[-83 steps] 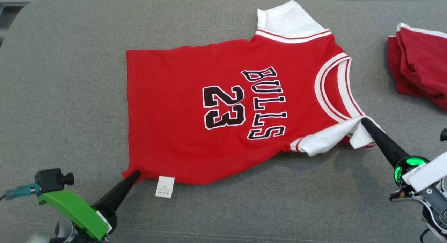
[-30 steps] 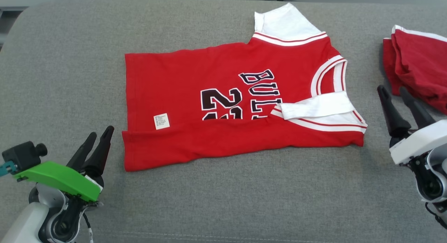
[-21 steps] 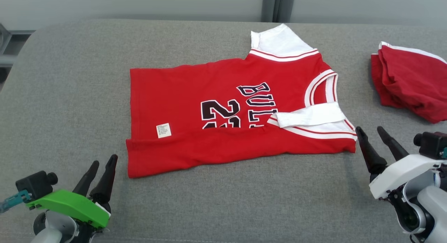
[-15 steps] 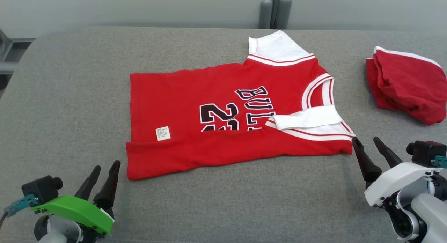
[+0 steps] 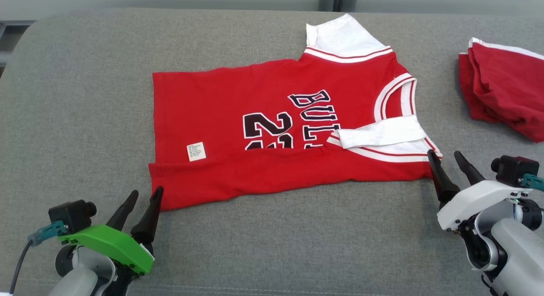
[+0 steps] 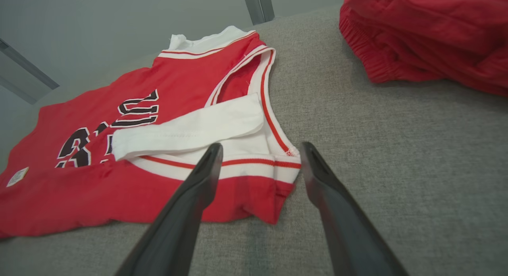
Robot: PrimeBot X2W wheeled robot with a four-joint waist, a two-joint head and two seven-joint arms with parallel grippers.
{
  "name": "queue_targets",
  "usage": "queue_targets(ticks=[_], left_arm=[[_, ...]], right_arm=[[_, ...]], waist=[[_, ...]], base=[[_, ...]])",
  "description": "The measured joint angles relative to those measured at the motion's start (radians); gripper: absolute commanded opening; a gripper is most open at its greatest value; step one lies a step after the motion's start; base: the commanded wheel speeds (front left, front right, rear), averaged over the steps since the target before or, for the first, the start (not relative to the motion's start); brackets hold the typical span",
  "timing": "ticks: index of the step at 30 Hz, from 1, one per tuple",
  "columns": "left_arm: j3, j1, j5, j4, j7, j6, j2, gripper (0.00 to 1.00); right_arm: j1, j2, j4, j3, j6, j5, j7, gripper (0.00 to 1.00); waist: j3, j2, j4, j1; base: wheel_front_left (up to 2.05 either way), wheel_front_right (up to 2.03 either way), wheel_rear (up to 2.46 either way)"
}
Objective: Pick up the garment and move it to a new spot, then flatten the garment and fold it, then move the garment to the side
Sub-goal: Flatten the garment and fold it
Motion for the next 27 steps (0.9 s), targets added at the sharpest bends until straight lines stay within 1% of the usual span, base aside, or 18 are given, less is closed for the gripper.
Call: queue_targets(ticks=[4, 8, 13, 21, 25, 26, 27], left_arm=[[-0.012, -0.032, 0.012, 0.025, 0.006, 0.0, -0.006, 1.0], [-0.021, -0.051, 0.011, 0.039, 0.019, 0.0, -0.027, 1.0], [-0.044, -0.06, 0.011, 0.082, 0.051, -0.002, -0.032, 1.0], [-0.049, -0.084, 0.009, 0.109, 0.078, -0.015, -0.04, 1.0], [-0.051, -0.093, -0.006, 0.124, 0.092, -0.03, -0.052, 1.0], [-0.052, -0.094, -0.009, 0.126, 0.097, -0.031, -0.052, 0.98], [-0.053, -0.096, -0.009, 0.127, 0.105, -0.031, -0.052, 0.92]], right_arm=[[-0.033, 0.026, 0.034, -0.016, -0.001, -0.004, 0.0, 1.0], [-0.053, 0.051, 0.062, -0.018, -0.001, -0.015, 0.0, 1.0], [-0.07, 0.065, 0.102, -0.011, -0.001, -0.026, -0.001, 1.0], [-0.097, 0.09, 0.15, -0.001, -0.001, -0.031, -0.005, 1.0], [-0.111, 0.099, 0.176, 0.015, 0.001, -0.027, 0.01, 1.0], [-0.113, 0.099, 0.179, 0.018, 0.002, -0.027, 0.017, 1.0], [-0.113, 0.099, 0.182, 0.018, 0.005, -0.023, 0.024, 1.0]], waist=[[0.032, 0.0, 0.003, 0.0], [0.065, 0.0, 0.006, 0.0], [0.096, 0.0, 0.011, 0.0], [0.104, 0.0, 0.02, 0.0], [0.101, 0.0, 0.021, 0.0], [0.1, 0.0, 0.02, 0.0], [0.099, 0.0, 0.019, 0.0]], base=[[0.0, 0.0, 0.0], [0.0, 0.0, 0.0], [0.0, 0.0, 0.0], [0.0, 0.0, 0.0], [0.0, 0.0, 0.0], [0.0, 0.0, 0.0], [0.0, 0.0, 0.0]])
